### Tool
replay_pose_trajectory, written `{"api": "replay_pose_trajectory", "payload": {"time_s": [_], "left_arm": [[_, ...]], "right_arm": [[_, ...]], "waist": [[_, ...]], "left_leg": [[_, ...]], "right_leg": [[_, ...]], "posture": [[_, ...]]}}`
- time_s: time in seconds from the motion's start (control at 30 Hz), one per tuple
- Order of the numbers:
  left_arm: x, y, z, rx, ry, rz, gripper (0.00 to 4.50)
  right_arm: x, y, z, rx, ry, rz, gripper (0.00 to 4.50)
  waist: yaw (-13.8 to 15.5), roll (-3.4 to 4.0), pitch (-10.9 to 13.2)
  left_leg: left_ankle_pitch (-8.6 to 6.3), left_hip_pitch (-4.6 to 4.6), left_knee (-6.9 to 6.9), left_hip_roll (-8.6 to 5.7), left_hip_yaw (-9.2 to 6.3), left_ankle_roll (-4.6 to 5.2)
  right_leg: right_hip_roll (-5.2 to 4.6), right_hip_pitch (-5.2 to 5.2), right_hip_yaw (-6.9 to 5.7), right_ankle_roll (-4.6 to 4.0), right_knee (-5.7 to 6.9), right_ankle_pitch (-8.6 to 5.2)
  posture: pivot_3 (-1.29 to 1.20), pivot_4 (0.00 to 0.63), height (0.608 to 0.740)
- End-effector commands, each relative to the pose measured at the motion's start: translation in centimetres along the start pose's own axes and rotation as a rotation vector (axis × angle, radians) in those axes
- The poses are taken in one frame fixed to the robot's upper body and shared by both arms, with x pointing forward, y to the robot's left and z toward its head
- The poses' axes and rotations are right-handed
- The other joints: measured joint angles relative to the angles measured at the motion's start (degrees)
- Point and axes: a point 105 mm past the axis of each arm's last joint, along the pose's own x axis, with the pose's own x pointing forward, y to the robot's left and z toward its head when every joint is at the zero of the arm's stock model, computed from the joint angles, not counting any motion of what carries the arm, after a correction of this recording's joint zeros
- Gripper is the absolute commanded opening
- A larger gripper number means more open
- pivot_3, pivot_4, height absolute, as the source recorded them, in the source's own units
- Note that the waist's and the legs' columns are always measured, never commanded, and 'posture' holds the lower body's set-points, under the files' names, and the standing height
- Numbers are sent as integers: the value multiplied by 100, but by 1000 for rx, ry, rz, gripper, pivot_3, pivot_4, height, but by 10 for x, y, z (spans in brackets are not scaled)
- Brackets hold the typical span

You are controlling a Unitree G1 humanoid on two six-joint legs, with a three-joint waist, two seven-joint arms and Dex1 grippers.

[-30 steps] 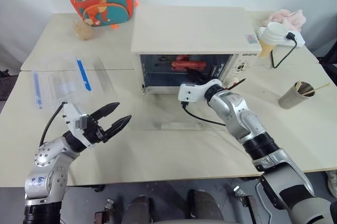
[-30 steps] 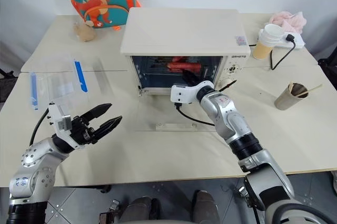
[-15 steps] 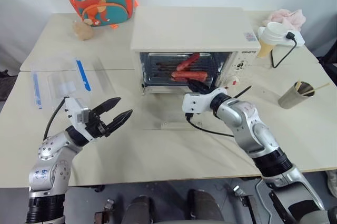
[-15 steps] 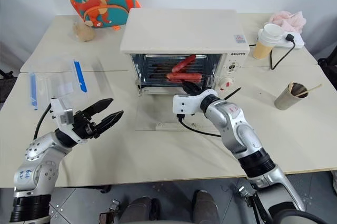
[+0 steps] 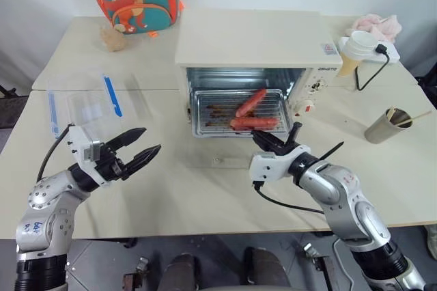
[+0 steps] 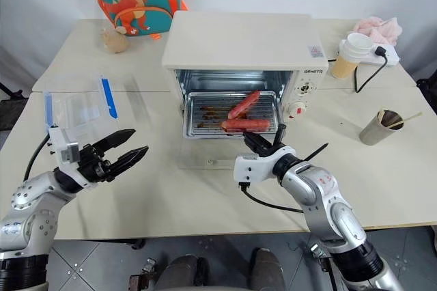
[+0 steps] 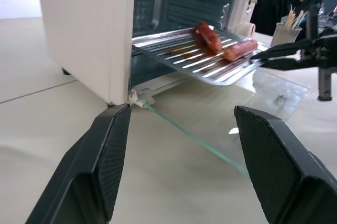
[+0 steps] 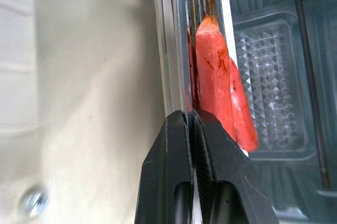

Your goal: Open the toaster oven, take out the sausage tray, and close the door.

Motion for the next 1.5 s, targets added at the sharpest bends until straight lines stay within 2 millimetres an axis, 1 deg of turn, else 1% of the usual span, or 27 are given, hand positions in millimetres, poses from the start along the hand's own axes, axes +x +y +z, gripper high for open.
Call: {"api": "replay_pose_trajectory", "payload": {"time_s": [0.03, 0.1, 0.13, 0.23, 0.33, 0.47, 0.5, 0.53, 0.63, 0.7, 0.77, 0.93, 1.0, 1.07, 1.1, 1.17, 1.23, 1.37, 1.47, 1.5], "left_arm": [[-8, -19, 7, 20, 23, -96, 3875], [-11, -27, 5, 5, 44, -147, 4420], [-12, -29, 5, 9, 52, -161, 4471], [-14, -28, 6, 18, 69, -191, 4471], [-13, -20, 5, 51, 77, -176, 4471], [-10, -18, 2, 17, 83, -157, 4471], [-9, -19, 1, -12, 81, -157, 4471], [-6, -23, 2, -80, 74, -168, 4471], [2, -35, 4, -382, 83, -206, 4471], [8, -42, 5, -512, 128, -228, 4471], [18, -46, 11, -615, 152, -249, 4471], [37, -54, 20, -797, 180, -308, 4471], [43, -51, 17, -846, 195, -282, 4471], [54, -50, 9, -915, 228, -248, 4471], [60, -54, 8, -945, 228, -256, 4471], [65, -58, 8, -990, 227, -264, 4471], [71, -58, 8, -1032, 208, -241, 4471], [83, -59, 8, -1108, 180, -213, 4471], [91, -59, 10, -1155, 141, -194, 3901], [92, -60, 10, -1163, 140, -190, 3570]], "right_arm": [[-16, -14, 2, -22, -6, -62, 0], [-22, -13, 2, -30, -18, -59, 0], [-24, -12, 2, -37, -22, -53, 0], [-32, -9, 2, -58, -39, -36, 0], [-40, 2, -2, -76, -38, 16, 0], [-44, 6, -1, -82, -48, 32, 0], [-45, 6, 1, -82, -55, 32, 0], [-46, 6, 5, -81, -66, 35, 0], [-50, 7, 10, -88, -86, 42, 0], [-51, 5, 11, -107, -95, 39, 0], [-52, 2, 13, -139, -119, 30, 0], [-52, 0, 20, -166, -170, 33, 0], [-52, -1, 22, -167, -184, 27, 0], [-50, -5, 26, -177, -203, 16, 0], [-49, -8, 28, -181, -214, 7, 0], [-48, -12, 31, -185, -225, 3, 0], [-46, -14, 33, -190, -237, 2, 0], [-45, -12, 37, -195, -261, 22, 0], [-44, -10, 36, -190, -257, 43, 0], [-44, -10, 34, -189, -253, 50, 0]], "waist": [[6, 0, 0], [36, 0, 0], [56, 0, 0], [92, 0, 0], [93, 0, 0], [91, -1, 0], [84, 0, 0], [81, 0, 0], [86, -1, 0], [97, -1, 0], [109, -1, 0], [95, -4, -2], [84, -3, -2], [87, -4, -2], [88, -4, -2], [91, -4, -2], [91, -4, -2], [96, -4, -2], [119, -5, -2], [115, -6, -3]], "left_leg": [[0, 0, 0, 0, 0, 0], [-1, 0, 0, 0, 0, 1], [-1, 0, 0, 0, 0, 1], [0, 1, 0, 0, 1, 2], [0, 0, 0, 0, 2, 3], [0, 0, 0, 1, 8, 3], [0, 0, 0, 1, 8, 3], [0, 1, 0, 1, 8, 3], [0, 1, 0, 4, -3, 3], [0, 2, 1, 5, -14, 3], [0, 5, 7, 4, -21, 4], [1, 13, 8, -2, -28, 5], [1, 14, 8, -4, -28, 4], [1, 15, 8, -3, -27, 3], [2, 16, 8, -4, -28, 2], [3, 18, 9, -5, -29, 1], [3, 15, 10, -5, -29, 1], [3, 16, 10, -6, -30, 1], [3, 16, 14, -9, -29, 1], [3, 15, 15, -10, -29, 1]], "right_leg": [[0, 0, 0, 0, 0, 0], [0, 0, 1, 0, -2, 0], [0, 0, 1, 0, -3, 0], [0, 1, 5, -2, -11, -1], [1, 2, 7, -2, -19, -1], [2, 3, 6, -2, -20, -1], [2, 2, 6, -2, -20, -1], [2, 2, 7, -2, -20, -1], [3, 2, 9, -2, -16, -1], [2, 2, 13, -2, -14, -1], [-1, 6, 15, -2, -8, -1], [-6, 8, 16, -2, 10, -1], [-6, 7, 16, -2, 13, -1], [-5, 6, 16, -2, 13, -1], [-4, 6, 16, -2, 16, -1], [-5, 8, 17, -2, 17, -1], [-5, 7, 18, -2, 15, -1], [-5, 7, 18, -2, 16, -1], [-6, 10, 19, -2, 14, -1], [-6, 12, 19, -2, 12, -1]], "posture": [[0, 150, 740], [0, 150, 740], [0, 150, 740], [0, 150, 740], [0, 150, 740], [0, 150, 740], [0, 150, 740], [0, 150, 740], [0, 150, 740], [0, 150, 740], [0, 150, 740], [0, 150, 740], [0, 150, 740], [0, 150, 740], [0, 150, 740], [0, 150, 740], [0, 150, 740], [0, 150, 740], [0, 150, 740], [0, 150, 740]]}}
